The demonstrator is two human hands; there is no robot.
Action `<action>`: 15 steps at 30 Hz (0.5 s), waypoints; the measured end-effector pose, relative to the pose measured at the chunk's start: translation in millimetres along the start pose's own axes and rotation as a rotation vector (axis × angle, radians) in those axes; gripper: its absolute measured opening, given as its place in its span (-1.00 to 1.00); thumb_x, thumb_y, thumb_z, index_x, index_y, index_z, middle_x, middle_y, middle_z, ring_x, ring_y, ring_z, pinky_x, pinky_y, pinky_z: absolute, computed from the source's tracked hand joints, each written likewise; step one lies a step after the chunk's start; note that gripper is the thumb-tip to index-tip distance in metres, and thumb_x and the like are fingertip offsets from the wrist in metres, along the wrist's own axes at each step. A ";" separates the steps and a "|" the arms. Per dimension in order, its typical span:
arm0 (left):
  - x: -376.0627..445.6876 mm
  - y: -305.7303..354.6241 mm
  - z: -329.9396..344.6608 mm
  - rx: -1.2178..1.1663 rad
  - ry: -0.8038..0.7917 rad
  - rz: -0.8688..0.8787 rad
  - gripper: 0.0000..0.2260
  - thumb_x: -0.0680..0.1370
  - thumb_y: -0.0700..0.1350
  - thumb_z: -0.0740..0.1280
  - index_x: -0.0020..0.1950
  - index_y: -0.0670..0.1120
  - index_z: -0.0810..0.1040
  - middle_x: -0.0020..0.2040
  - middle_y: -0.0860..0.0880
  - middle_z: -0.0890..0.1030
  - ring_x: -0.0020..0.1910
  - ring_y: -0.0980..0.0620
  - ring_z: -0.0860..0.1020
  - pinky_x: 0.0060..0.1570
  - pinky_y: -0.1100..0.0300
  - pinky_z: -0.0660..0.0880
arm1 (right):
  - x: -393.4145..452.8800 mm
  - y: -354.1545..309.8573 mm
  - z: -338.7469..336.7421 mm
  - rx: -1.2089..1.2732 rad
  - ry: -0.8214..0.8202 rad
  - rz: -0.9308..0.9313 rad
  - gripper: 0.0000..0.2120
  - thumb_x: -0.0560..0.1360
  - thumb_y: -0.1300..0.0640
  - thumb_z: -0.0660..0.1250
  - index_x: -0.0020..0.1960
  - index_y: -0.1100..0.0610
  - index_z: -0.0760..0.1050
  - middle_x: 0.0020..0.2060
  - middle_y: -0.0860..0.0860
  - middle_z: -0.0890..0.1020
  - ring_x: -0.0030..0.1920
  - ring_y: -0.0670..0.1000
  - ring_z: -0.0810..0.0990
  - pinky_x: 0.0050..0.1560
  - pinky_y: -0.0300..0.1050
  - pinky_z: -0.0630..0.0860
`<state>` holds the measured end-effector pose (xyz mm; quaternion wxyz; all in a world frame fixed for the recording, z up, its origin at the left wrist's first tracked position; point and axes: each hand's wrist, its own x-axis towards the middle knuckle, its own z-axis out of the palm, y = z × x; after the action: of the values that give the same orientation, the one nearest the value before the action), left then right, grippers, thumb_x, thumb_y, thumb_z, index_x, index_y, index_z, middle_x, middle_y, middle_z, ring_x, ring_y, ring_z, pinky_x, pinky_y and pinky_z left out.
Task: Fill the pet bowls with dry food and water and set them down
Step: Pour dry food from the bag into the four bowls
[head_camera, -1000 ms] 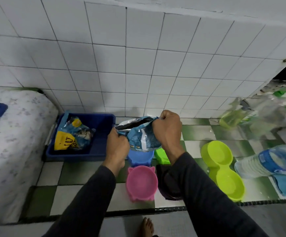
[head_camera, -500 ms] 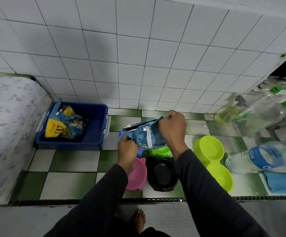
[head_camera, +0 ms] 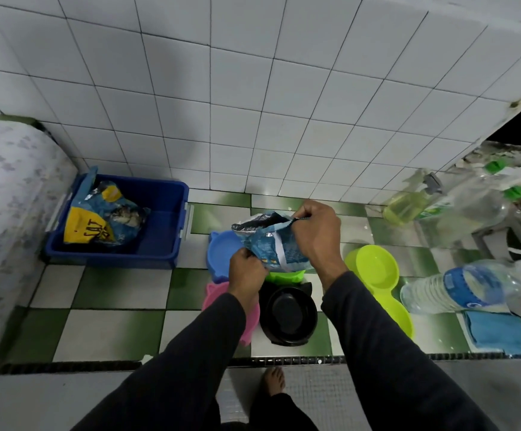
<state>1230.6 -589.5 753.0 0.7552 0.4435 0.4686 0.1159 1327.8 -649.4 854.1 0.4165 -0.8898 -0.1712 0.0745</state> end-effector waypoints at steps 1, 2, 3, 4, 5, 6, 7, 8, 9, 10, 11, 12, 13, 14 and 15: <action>1.2 -2.2 3.6 -0.006 0.007 -0.002 -0.77 0.62 -0.37 0.20 0.08 -0.18 0.64 0.00 -0.09 0.72 0.06 -0.12 0.67 0.17 -0.10 0.63 | 2.4 1.3 0.6 -0.006 -0.009 -0.010 -0.72 0.29 0.48 0.23 -0.38 0.12 0.49 -0.44 -0.04 0.52 -0.39 -0.12 0.41 -0.43 -0.40 0.29; 2.2 -4.3 7.6 -0.026 0.016 -0.006 -0.76 0.63 -0.36 0.19 0.08 -0.17 0.63 -0.08 -0.04 0.72 0.00 -0.08 0.66 0.09 -0.05 0.65 | 4.8 2.5 1.1 -0.014 -0.017 -0.025 -0.72 0.29 0.48 0.24 -0.39 0.13 0.48 -0.43 -0.02 0.52 -0.39 -0.11 0.40 -0.43 -0.39 0.28; 2.2 -6.2 11.7 -0.070 0.016 -0.016 -0.74 0.63 -0.36 0.19 0.04 -0.12 0.63 -0.17 0.02 0.72 -0.08 -0.03 0.66 -0.03 0.05 0.66 | 6.8 4.2 1.4 -0.023 -0.023 -0.044 -0.73 0.29 0.48 0.24 -0.39 0.13 0.48 -0.42 -0.01 0.53 -0.39 -0.11 0.39 -0.42 -0.38 0.27; 2.2 -8.1 15.6 -0.115 0.004 -0.021 -0.73 0.63 -0.36 0.18 0.01 -0.09 0.62 -0.23 0.07 0.72 -0.14 0.02 0.65 -0.15 0.14 0.64 | 8.8 6.0 1.6 -0.030 -0.029 -0.063 -0.73 0.28 0.48 0.24 -0.39 0.13 0.48 -0.41 0.01 0.53 -0.39 -0.13 0.39 -0.42 -0.38 0.27; 1.7 -9.2 19.1 -0.152 -0.010 -0.027 -0.72 0.63 -0.36 0.17 0.01 -0.08 0.61 -0.23 0.08 0.72 -0.17 0.05 0.65 -0.21 0.20 0.62 | 11.2 7.8 1.6 -0.033 -0.035 -0.077 -0.72 0.28 0.48 0.25 -0.40 0.12 0.46 -0.42 0.01 0.53 -0.40 -0.15 0.38 -0.42 -0.37 0.27; 1.6 -10.3 23.0 -0.183 -0.025 -0.033 -0.72 0.65 -0.36 0.16 0.05 -0.08 0.61 -0.18 0.06 0.72 -0.17 0.07 0.65 -0.20 0.21 0.61 | 13.6 9.7 1.7 -0.033 -0.044 -0.084 -0.69 0.27 0.48 0.25 -0.42 0.09 0.43 -0.43 -0.01 0.52 -0.41 -0.17 0.38 -0.42 -0.37 0.26; 1.5 -11.2 26.8 -0.210 -0.038 -0.039 -0.72 0.66 -0.35 0.16 0.10 -0.07 0.61 -0.11 0.03 0.72 -0.14 0.07 0.65 -0.17 0.21 0.61 | 15.9 11.6 2.0 -0.035 -0.055 -0.088 -0.66 0.27 0.48 0.25 -0.44 0.05 0.40 -0.45 -0.04 0.50 -0.41 -0.18 0.38 -0.43 -0.38 0.26; 2.4 -11.9 29.8 -0.225 -0.043 -0.043 -0.71 0.66 -0.35 0.15 0.15 -0.07 0.60 -0.04 0.00 0.71 -0.11 0.06 0.65 -0.12 0.19 0.61 | 18.4 13.6 2.9 -0.041 -0.068 -0.092 -0.65 0.26 0.47 0.26 -0.45 0.04 0.39 -0.46 -0.07 0.49 -0.42 -0.19 0.38 -0.43 -0.38 0.26; 2.9 -12.3 32.5 -0.240 -0.042 -0.045 -0.72 0.67 -0.35 0.15 0.19 -0.09 0.59 0.01 -0.03 0.70 -0.07 0.05 0.65 -0.09 0.17 0.61 | 20.9 15.7 3.9 -0.050 -0.080 -0.100 -0.67 0.26 0.47 0.27 -0.44 0.05 0.40 -0.46 -0.08 0.48 -0.42 -0.19 0.38 -0.43 -0.38 0.26; 4.0 -12.6 35.3 -0.260 -0.040 -0.048 -0.72 0.68 -0.36 0.15 0.24 -0.11 0.57 0.05 -0.05 0.69 -0.03 0.02 0.64 -0.08 0.16 0.61 | 23.2 17.7 4.9 -0.058 -0.089 -0.110 -0.70 0.26 0.47 0.28 -0.43 0.08 0.43 -0.46 -0.07 0.50 -0.42 -0.18 0.39 -0.43 -0.37 0.27; 5.0 -12.8 37.8 -0.287 -0.038 -0.056 -0.72 0.68 -0.37 0.16 0.28 -0.14 0.55 0.09 -0.08 0.68 0.02 -0.02 0.64 -0.08 0.16 0.62 | 25.5 19.5 5.6 -0.065 -0.097 -0.121 -0.74 0.26 0.46 0.30 -0.41 0.12 0.47 -0.44 -0.05 0.52 -0.41 -0.18 0.39 -0.42 -0.37 0.27; 6.3 -13.4 40.3 -0.313 -0.035 -0.066 -0.71 0.68 -0.38 0.16 0.32 -0.17 0.53 0.13 -0.12 0.66 0.08 -0.07 0.63 -0.07 0.16 0.62 | 27.8 21.5 6.0 -0.074 -0.104 -0.132 -0.77 0.26 0.46 0.31 -0.39 0.15 0.50 -0.43 -0.02 0.54 -0.41 -0.16 0.40 -0.40 -0.36 0.29; 7.7 -14.4 42.5 -0.333 -0.030 -0.076 -0.70 0.68 -0.39 0.15 0.35 -0.19 0.51 0.18 -0.14 0.65 0.14 -0.11 0.61 -0.05 0.14 0.61 | 29.9 23.3 6.5 -0.087 -0.113 -0.141 -0.80 0.26 0.45 0.32 -0.38 0.18 0.52 -0.41 0.00 0.57 -0.39 -0.12 0.42 -0.38 -0.34 0.31; 9.9 -15.8 44.7 -0.341 -0.024 -0.085 -0.70 0.68 -0.38 0.15 0.36 -0.18 0.50 0.20 -0.16 0.64 0.17 -0.12 0.61 -0.04 0.14 0.61 | 32.3 24.7 7.0 -0.100 -0.120 -0.147 -0.83 0.27 0.44 0.32 -0.36 0.20 0.55 -0.39 0.03 0.61 -0.37 -0.08 0.45 -0.36 -0.30 0.34; 12.6 -17.8 46.4 -0.340 -0.018 -0.091 -0.71 0.68 -0.37 0.15 0.33 -0.17 0.52 0.20 -0.15 0.64 0.16 -0.11 0.61 -0.02 0.14 0.61 | 34.5 25.8 7.4 -0.113 -0.127 -0.152 -0.84 0.27 0.43 0.33 -0.35 0.21 0.57 -0.37 0.06 0.63 -0.33 -0.04 0.48 -0.31 -0.23 0.38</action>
<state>1270.6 -618.4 739.3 0.8280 0.2887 0.4550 0.1550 1364.2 -646.9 829.9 0.3586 -0.8897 -0.2680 0.0893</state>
